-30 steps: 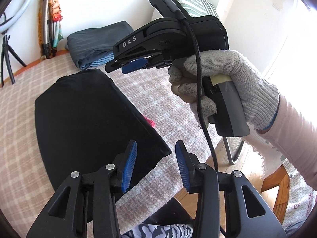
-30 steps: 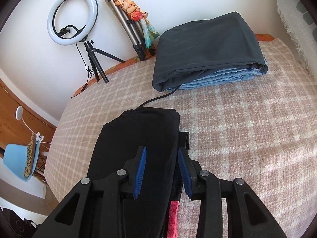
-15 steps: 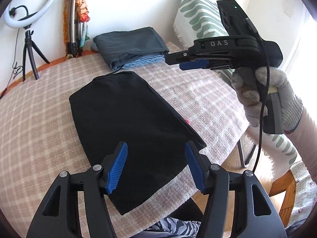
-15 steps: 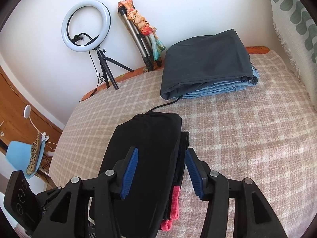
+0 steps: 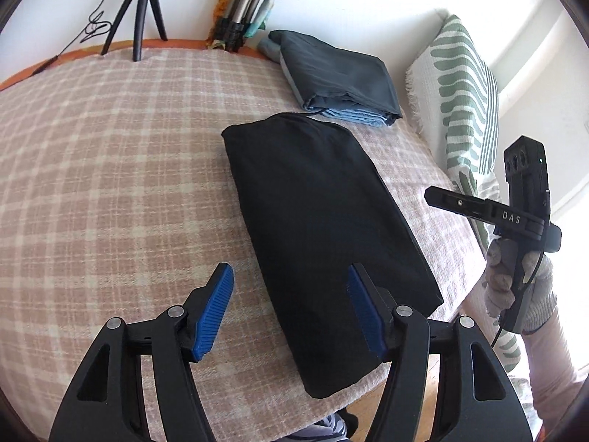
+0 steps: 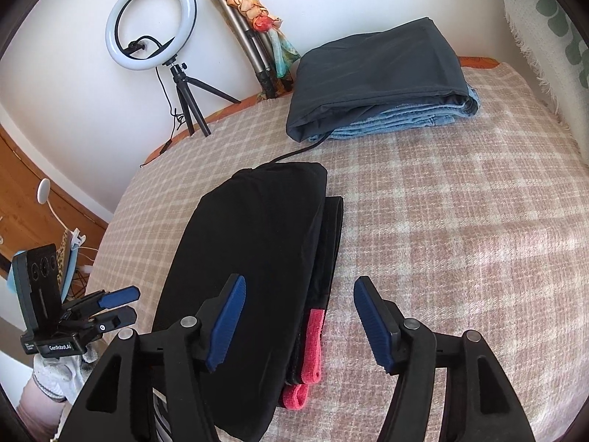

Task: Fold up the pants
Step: 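Grasp the folded trousers' edge with the right gripper beside the pink cuffs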

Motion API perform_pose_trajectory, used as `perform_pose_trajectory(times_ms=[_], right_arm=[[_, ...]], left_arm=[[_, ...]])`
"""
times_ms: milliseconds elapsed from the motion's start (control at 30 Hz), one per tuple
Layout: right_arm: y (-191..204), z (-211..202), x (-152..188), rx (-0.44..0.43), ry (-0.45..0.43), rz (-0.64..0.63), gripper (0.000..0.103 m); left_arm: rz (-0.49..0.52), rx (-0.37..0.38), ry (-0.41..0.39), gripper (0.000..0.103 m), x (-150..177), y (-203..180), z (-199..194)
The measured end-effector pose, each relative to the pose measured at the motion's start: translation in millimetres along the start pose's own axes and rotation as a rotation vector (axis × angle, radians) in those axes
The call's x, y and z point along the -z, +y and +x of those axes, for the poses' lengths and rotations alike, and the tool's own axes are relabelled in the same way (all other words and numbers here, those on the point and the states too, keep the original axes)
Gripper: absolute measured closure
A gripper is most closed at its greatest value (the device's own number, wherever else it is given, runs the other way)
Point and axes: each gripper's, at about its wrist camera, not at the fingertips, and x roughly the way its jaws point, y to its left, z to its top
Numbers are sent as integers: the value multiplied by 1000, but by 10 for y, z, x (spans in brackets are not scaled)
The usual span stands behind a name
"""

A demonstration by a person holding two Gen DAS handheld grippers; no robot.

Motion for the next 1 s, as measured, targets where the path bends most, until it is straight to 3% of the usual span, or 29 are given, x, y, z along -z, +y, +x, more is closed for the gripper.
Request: perform_pose_trajectory(times_ms=[267,567,833,1000], right_arm=[[-31,269,-2,-49,74,16,38],[-111,544,11,-80,139,36,38],[-236,629,40,-149,148,55,37],[-416,618,88,-271,161,87,37]], left_arm=[[-135,37,32,40,-55,244,119],[-212,65,74,40,-92,292,415],[-186,109,92,42,-88,188,572],[-163,126,87,47,-82,168,595]])
